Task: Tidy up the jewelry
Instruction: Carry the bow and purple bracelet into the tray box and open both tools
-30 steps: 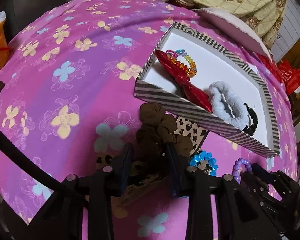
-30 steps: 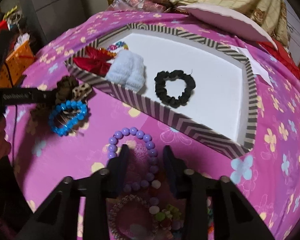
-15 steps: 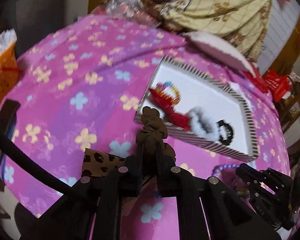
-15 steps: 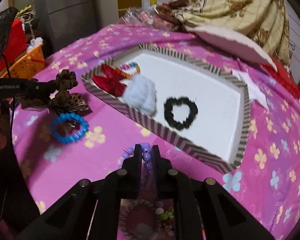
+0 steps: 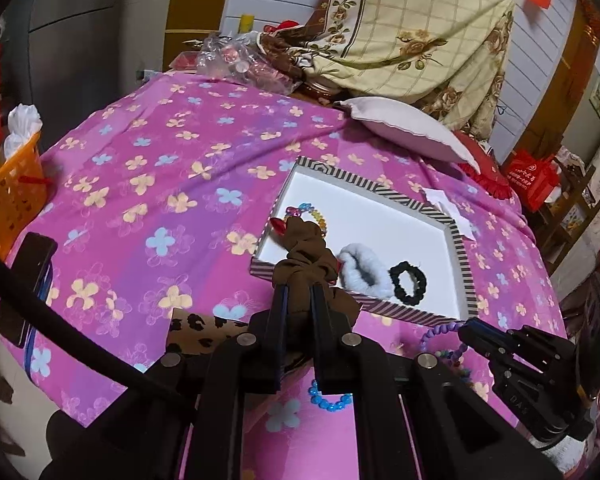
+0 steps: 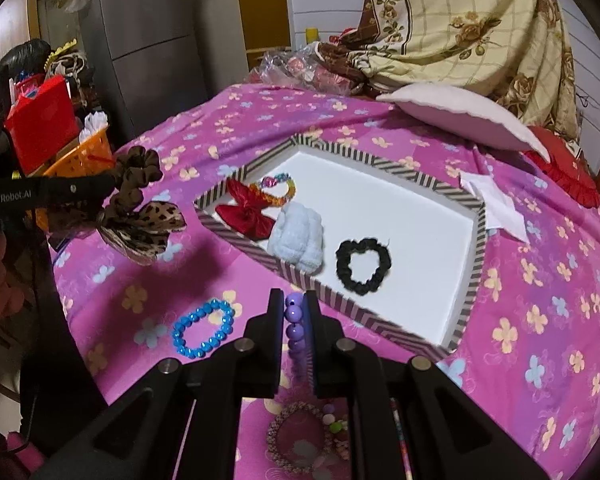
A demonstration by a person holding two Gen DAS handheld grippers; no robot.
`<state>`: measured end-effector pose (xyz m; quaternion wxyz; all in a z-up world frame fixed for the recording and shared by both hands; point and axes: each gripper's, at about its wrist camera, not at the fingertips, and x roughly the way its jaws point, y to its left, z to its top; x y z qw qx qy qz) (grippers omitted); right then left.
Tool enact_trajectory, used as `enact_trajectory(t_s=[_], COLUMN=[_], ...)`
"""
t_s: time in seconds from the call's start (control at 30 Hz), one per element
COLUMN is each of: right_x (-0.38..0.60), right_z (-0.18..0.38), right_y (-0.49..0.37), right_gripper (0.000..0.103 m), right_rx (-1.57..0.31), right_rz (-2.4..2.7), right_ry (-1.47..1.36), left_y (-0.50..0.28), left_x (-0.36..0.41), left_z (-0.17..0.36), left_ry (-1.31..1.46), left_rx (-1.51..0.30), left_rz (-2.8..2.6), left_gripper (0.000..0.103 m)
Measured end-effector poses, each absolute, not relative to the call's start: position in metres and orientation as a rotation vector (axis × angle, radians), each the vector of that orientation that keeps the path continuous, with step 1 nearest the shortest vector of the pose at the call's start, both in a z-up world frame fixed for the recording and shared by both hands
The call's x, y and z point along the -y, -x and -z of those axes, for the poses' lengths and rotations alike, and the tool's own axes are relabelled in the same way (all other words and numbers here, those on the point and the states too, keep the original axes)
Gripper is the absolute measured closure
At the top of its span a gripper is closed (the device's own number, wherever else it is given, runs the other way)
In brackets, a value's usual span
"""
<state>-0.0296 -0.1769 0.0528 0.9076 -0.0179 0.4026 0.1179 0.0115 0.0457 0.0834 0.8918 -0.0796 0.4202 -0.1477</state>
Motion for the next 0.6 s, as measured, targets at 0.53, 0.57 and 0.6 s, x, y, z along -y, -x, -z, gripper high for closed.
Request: enact_trajectory(t_s=[0.53,0.57,0.6], right_x=[0.189,0.191,0.192], right_z=[-0.069,-0.069,-0.069], right_y=[-0.007,-0.011,-0.016], right_gripper=[0.093,0.093,0.093], right_rx=[-0.815,-0.815,-0.815], right_rz=[-0.212,-0.211,-0.209], right_ry=[0.055,0.053,0.051], left_y=[-0.049,-0.055,-0.058], left_x=[-0.012,-0.007,-0.006], left_z=[-0.080,-0.079,-0.079], left_ry=[0.097,0.086,0.080], left_rx=[-0.880,-0.880,-0.880], left_rz=[0.292,0.289,0.288], left_gripper=[0.072,0.072,0.072])
